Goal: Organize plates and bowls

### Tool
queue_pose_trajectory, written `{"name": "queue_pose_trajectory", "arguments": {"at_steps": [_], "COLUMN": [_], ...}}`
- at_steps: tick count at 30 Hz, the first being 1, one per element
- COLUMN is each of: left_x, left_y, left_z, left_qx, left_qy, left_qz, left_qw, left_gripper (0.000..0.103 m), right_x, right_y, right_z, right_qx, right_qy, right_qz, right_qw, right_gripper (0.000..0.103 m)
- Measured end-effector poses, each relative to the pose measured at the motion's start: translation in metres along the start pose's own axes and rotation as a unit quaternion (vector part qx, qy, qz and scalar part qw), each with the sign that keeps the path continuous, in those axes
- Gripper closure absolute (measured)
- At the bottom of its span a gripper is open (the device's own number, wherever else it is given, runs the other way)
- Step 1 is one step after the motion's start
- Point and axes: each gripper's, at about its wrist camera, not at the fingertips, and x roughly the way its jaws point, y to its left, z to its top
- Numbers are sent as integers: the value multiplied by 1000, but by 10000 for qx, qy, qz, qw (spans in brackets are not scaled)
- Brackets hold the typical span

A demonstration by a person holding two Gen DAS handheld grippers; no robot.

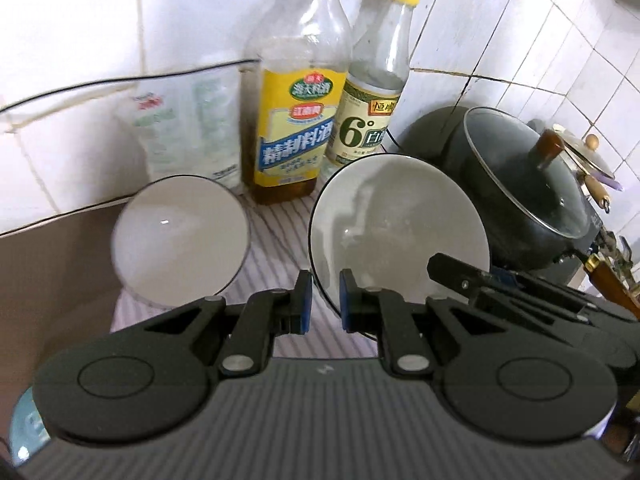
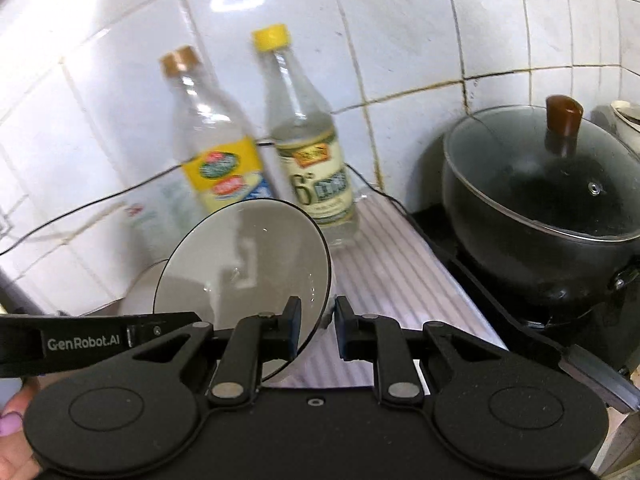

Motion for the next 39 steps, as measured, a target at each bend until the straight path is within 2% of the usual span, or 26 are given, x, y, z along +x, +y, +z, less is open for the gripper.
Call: {"name": "queue_pose_trajectory", "arguments": {"at_steps": [7,14,25,32,39], "left_x": [-52,-73,-68,-55,-46], "left_y": [6,12,16,11,13], "left_z": [-18,-43,-77,-88,-92], "left_qx": [-25,-189,-356,-168,-262], "left_qy": [-95,-42,239,365,504], "left_qz": [86,133,224,380,343], "left_qw": [9999,9997,9988,9985,9978], "left_gripper": [91,91,91,91,91], "right_x": [-39,-65,-58,-49,-44], "right_y": [19,30,24,28,40], "right_z": [-8,-20,-52,-70,-78], "right_qx": [-68,-232,-164,-267,-774], "right_qy": [-45,-93,307,556,558], "right_qz": [350,547,604,341,35], "right_qw": [9994,9982,9976,9975,9954], "right_gripper": [81,81,82,82,82]}}
